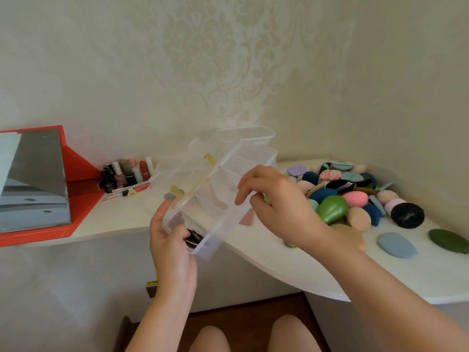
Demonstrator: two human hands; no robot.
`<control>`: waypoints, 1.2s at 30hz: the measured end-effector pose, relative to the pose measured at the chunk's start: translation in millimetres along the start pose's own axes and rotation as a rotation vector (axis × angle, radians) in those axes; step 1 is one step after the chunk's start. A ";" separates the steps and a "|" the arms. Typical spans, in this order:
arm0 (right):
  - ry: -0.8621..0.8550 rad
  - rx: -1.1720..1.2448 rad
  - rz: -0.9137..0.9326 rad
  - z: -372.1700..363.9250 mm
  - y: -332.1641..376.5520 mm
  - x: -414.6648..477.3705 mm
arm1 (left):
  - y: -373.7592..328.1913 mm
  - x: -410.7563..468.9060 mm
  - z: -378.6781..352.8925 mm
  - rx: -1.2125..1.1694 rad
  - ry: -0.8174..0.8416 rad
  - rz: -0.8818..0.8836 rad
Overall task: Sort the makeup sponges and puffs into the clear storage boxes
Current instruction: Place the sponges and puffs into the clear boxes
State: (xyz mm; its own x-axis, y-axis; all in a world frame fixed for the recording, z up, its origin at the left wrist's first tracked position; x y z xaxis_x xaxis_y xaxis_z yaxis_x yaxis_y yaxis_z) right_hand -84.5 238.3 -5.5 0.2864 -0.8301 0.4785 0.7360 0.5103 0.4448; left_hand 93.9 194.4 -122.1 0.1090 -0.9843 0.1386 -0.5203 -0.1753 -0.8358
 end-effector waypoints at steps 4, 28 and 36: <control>-0.135 0.019 -0.177 45.5 -36.4 -18.3 | 5.1 11.5 -21.8 0.018 0.096 0.022; -0.067 -0.495 -1.195 122.0 -195.5 -141.2 | 50.3 25.8 -84.1 0.124 0.220 0.018; -0.262 -0.226 -0.769 136.3 -127.9 -88.1 | 51.9 29.2 -85.3 0.156 0.198 -0.065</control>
State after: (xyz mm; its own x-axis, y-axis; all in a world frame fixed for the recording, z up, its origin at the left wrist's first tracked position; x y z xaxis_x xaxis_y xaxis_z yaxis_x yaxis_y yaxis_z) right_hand -287.4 276.8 -1.4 -0.4758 -0.8347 0.2771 0.7811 -0.2561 0.5695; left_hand -2.2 155.0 -116.2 -0.0378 -0.9584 0.2828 -0.3794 -0.2480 -0.8913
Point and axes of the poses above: each hand's wrist, its own x-axis towards the middle knuckle, its own z-axis out of the back of the hand, y = z × x, the point moved 8 cm from there along x, towards the middle knuckle, and after that the axes turned 13 degrees about y, right-handed, at the moved point
